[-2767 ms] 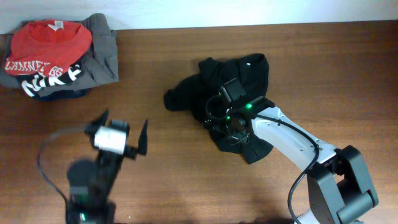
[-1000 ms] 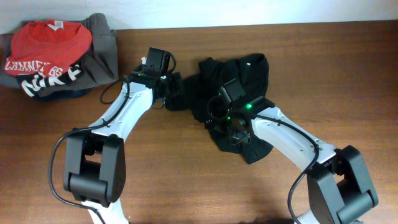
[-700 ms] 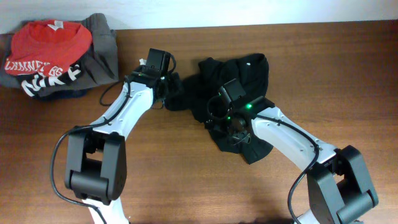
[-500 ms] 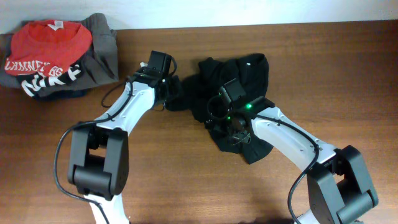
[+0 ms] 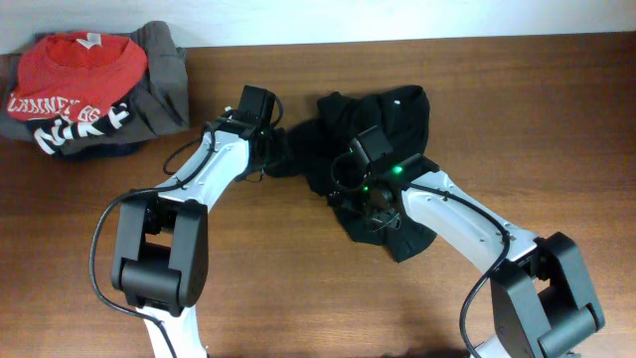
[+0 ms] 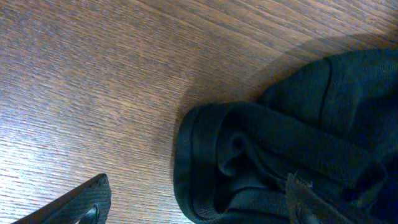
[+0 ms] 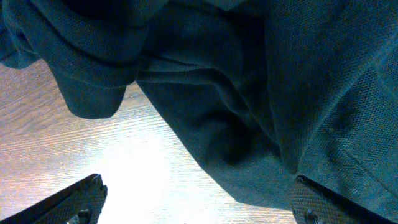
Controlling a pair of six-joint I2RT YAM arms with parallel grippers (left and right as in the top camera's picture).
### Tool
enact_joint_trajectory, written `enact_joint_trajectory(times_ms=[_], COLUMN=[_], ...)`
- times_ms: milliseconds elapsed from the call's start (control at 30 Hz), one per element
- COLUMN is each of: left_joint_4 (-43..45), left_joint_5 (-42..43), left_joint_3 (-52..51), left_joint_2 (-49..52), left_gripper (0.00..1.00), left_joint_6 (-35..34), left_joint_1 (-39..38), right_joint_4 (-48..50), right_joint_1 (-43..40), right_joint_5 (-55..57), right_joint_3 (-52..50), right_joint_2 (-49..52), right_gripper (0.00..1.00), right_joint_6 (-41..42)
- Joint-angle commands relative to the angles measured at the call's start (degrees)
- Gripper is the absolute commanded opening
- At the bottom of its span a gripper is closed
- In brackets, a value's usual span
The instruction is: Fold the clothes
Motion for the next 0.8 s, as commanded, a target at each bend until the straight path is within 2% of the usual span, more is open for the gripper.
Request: enact_joint_trajectory(times_ms=[0,333,667,700,767], left_joint_4=[-0.2,-0.5,-1.8,-1.9,-3.2], left_joint_5=[-0.3,0.3,0.3,0.3,0.0], left_joint_3=[0.9,1.1,1.3,1.4,2.5], left_joint_2=[1.7,4.3,4.3,4.3,4.3], left_gripper=[0.89,0.89,0.43,0.37,0.13], left_joint_6=[-1.8,-1.8,-1.9,-1.9,-1.8], left_joint_1=[0.0,0.0,0.0,0.0,0.2], right_joint_4=[0.1,0.0,-0.1,-0.1,-0.1], right_joint_1=[0.4,0.4,0.4,0.4,0.4], right_joint_5=[1.2,1.2,1.7,1.7,1.9], right_joint_3=[-0.2,-0.2,-0.2,-0.2,-0.2], right_joint_2=[0.3,0.3,0.3,0.3,0.3], right_gripper=[0.98,0.99,0.99,0.99,0.99], right_joint_6=[0.3,0.3,0.3,0.3,0.3])
